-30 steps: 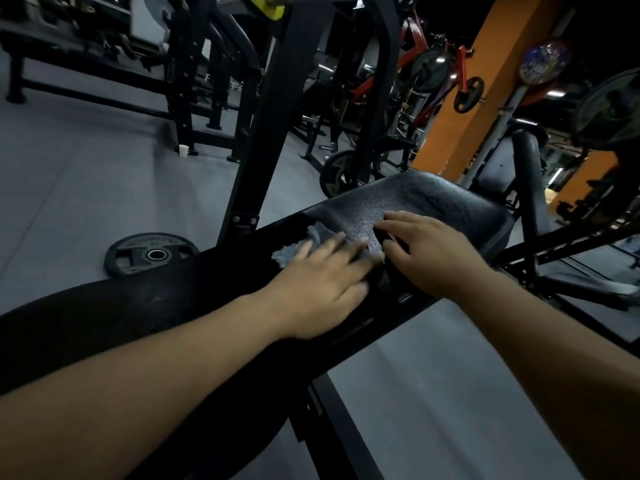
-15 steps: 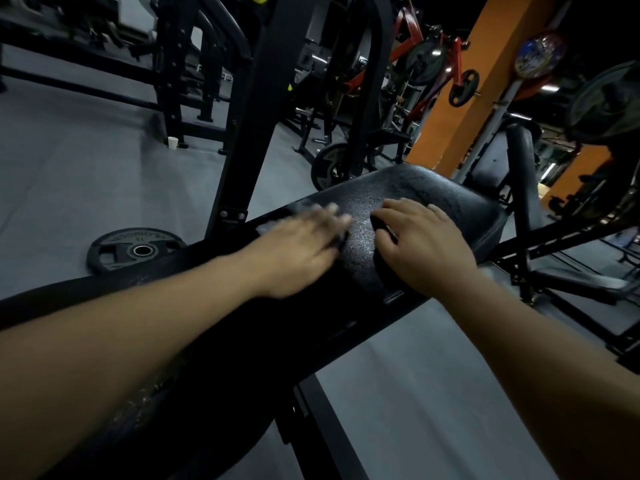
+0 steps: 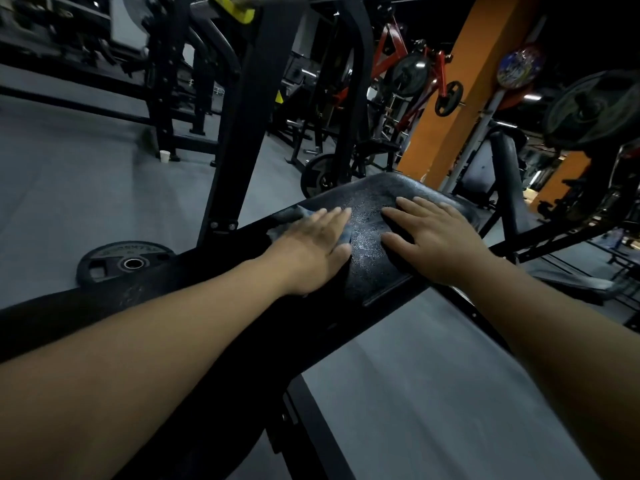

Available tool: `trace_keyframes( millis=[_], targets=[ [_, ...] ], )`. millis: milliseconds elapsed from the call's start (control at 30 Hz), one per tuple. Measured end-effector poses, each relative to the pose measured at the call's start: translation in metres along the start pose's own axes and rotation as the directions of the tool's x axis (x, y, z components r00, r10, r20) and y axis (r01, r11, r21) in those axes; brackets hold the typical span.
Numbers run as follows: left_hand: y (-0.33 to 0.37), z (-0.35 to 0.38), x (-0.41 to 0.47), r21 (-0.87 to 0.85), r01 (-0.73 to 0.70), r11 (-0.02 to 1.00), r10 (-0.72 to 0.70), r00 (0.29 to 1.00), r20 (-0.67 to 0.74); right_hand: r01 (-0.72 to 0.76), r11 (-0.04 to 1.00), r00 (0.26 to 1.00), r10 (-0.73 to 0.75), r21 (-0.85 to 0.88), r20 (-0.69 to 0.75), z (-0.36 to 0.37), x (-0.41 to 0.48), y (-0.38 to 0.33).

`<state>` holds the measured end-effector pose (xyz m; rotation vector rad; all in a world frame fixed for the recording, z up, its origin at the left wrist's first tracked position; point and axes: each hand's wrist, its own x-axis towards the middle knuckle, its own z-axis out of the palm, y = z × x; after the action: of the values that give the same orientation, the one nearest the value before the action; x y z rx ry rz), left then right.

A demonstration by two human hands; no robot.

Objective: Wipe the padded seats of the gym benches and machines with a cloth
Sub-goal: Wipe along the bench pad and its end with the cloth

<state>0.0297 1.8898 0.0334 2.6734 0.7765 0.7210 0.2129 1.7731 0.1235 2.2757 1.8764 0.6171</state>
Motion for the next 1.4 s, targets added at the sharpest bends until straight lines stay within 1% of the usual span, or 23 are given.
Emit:
trace_keyframes(
  millis=[67, 133, 167, 200, 267, 300, 333, 367, 433, 467, 533, 600, 667, 733, 867, 933, 1000, 1067, 1133, 1200, 1267, 1333, 1400],
  targets=[
    [0.010, 0.003, 0.023, 0.020, 0.064, 0.998, -0.063, 0.997, -0.035, -0.001, 1.000, 0.999, 0.001, -0.010, -0.043, 0.005, 0.000, -0.003],
    [0.021, 0.005, 0.032, 0.025, 0.069, 0.997, -0.069, 0.997, 0.020, 0.013, 1.000, 0.998, -0.013, -0.003, -0.054, 0.005, 0.000, -0.005],
    [0.023, 0.003, 0.029, -0.023, 0.045, 0.999, -0.044, 0.998, 0.045, 0.015, 1.000, 0.998, -0.014, 0.003, -0.055, 0.005, 0.000, -0.003],
    [0.022, 0.000, 0.024, -0.105, 0.008, 0.994, -0.004, 1.000, 0.031, 0.014, 1.000, 0.998, -0.014, 0.011, -0.058, 0.005, 0.000, -0.002],
    [0.016, -0.006, 0.014, -0.251, -0.057, 0.966, 0.043, 0.997, -0.059, 0.005, 1.000, 0.998, -0.003, 0.018, -0.067, 0.006, 0.001, -0.001],
    [0.011, -0.008, 0.017, -0.263, -0.058, 0.963, 0.030, 0.993, -0.111, 0.004, 1.000, 0.997, -0.003, 0.017, -0.072, 0.008, 0.001, -0.001],
    [0.006, -0.009, 0.024, -0.221, -0.026, 0.975, -0.006, 0.990, -0.142, 0.005, 1.000, 0.997, -0.003, 0.020, -0.077, 0.009, 0.002, -0.002],
    [0.004, -0.008, 0.033, -0.124, 0.047, 0.991, -0.063, 0.990, -0.129, 0.001, 1.000, 0.996, 0.001, 0.029, -0.085, 0.010, 0.002, -0.003],
    [0.015, -0.006, 0.049, 0.102, 0.192, 0.976, -0.190, 0.981, -0.029, -0.027, 0.998, 0.992, 0.035, 0.063, -0.122, 0.011, 0.001, -0.003],
    [0.022, -0.004, 0.052, 0.132, 0.217, 0.967, -0.220, 0.975, 0.010, -0.050, 0.995, 0.987, 0.062, 0.082, -0.149, 0.013, 0.000, -0.003],
    [0.030, 0.003, 0.052, 0.082, 0.154, 0.985, -0.155, 0.988, 0.006, -0.130, 0.986, 0.971, 0.148, 0.104, -0.190, 0.016, -0.001, -0.005],
    [0.030, 0.003, 0.047, 0.061, 0.069, 0.996, -0.070, 0.997, 0.024, -0.233, 0.965, 0.952, 0.252, 0.124, -0.175, 0.018, 0.000, -0.008],
    [0.028, -0.002, 0.050, 0.086, 0.064, 0.994, -0.071, 0.994, 0.079, -0.298, 0.944, 0.937, 0.318, 0.142, -0.146, 0.018, 0.000, -0.010],
    [0.031, -0.006, 0.060, 0.111, 0.090, 0.990, -0.102, 0.989, 0.103, -0.308, 0.939, 0.935, 0.328, 0.152, -0.132, 0.018, -0.002, -0.012],
    [0.044, -0.007, 0.090, 0.022, 0.137, 0.990, -0.138, 0.988, 0.067, -0.298, 0.933, 0.932, 0.330, 0.205, -0.152, 0.018, -0.001, -0.012],
    [0.057, -0.006, 0.096, -0.058, 0.027, 0.998, -0.025, 0.999, 0.031, -0.302, 0.913, 0.893, 0.372, 0.276, -0.255, 0.023, -0.003, -0.014],
    [0.065, -0.006, 0.092, -0.146, -0.120, 0.982, 0.124, 0.992, 0.022, -0.281, 0.857, 0.817, 0.450, 0.432, -0.362, 0.029, -0.008, -0.018],
    [0.059, -0.007, 0.091, -0.165, -0.183, 0.969, 0.195, 0.979, 0.061, -0.246, 0.807, 0.777, 0.496, 0.537, -0.389, 0.035, -0.013, -0.022],
    [0.052, -0.012, 0.106, -0.064, -0.156, 0.986, 0.163, 0.980, 0.116, -0.242, 0.791, 0.775, 0.506, 0.562, -0.378, 0.037, -0.014, -0.023],
    [0.054, -0.011, 0.129, 0.013, -0.085, 0.996, 0.083, 0.990, 0.112, -0.253, 0.801, 0.788, 0.496, 0.542, -0.366, 0.037, -0.012, -0.022],
    [0.070, -0.011, 0.141, -0.005, -0.050, 0.999, 0.050, 0.994, 0.098, -0.256, 0.811, 0.799, 0.484, 0.525, -0.358, 0.037, -0.011, -0.020],
    [0.082, -0.008, 0.132, -0.076, -0.155, 0.985, 0.161, 0.984, 0.080, -0.263, 0.833, 0.807, 0.467, 0.487, -0.362, 0.038, -0.010, -0.017],
    [0.075, -0.006, 0.113, -0.167, -0.220, 0.961, 0.231, 0.972, 0.045, -0.277, 0.886, 0.845, 0.408, 0.371, -0.345, 0.035, -0.007, -0.012]
  ],
)
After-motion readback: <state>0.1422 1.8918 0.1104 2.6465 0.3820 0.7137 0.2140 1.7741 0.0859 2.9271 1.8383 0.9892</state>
